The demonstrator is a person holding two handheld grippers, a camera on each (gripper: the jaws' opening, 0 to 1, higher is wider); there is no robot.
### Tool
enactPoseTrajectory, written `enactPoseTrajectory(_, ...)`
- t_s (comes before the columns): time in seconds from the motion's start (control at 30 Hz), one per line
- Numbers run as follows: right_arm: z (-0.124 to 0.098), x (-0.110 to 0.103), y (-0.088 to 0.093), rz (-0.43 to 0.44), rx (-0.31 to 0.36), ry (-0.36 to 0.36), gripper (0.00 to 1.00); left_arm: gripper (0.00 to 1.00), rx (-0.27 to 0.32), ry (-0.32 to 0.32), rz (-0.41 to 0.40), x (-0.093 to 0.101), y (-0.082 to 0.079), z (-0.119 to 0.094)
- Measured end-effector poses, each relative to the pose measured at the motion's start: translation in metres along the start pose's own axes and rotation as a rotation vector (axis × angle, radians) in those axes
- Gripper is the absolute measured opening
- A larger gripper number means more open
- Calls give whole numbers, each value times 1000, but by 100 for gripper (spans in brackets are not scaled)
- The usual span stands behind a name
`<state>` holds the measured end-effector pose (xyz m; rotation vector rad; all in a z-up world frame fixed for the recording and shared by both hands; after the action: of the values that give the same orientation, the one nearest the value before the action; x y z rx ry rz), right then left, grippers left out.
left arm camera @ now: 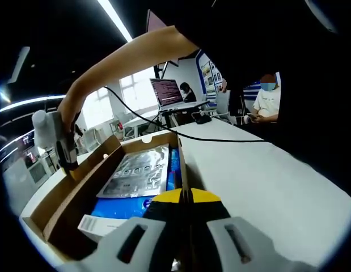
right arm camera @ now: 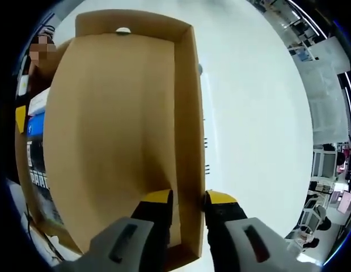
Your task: Operate the shoe box by opening the lid, removing the specified soft item, and placing it in the target area until the item is outside and the box remains undamaged.
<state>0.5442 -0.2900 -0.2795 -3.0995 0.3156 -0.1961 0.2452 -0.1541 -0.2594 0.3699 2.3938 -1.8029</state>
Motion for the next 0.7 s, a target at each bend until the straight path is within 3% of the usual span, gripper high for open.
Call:
enactPoseTrajectory(0.47,-32,-9,-8,-26,37,56,22,3,-1,-1,-2,-1,0,0)
enactPoseTrajectory(0.7,-51,-18,-9,-33,69,87,22,3,-4,-4,-7,-14,9,-1)
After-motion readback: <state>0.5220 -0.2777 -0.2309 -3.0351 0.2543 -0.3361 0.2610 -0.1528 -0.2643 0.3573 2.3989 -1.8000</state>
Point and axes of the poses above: the point that each gripper's makers call its tool centre point, and the gripper's own axes: z roughly forward along the fingers, x roughly to its right, y roughly out of its underside, the point moved 2 cm from there along -z, roughly backward along the fingers, and after that the axes turned 7 degrees about -y, right-handed, at the moved point
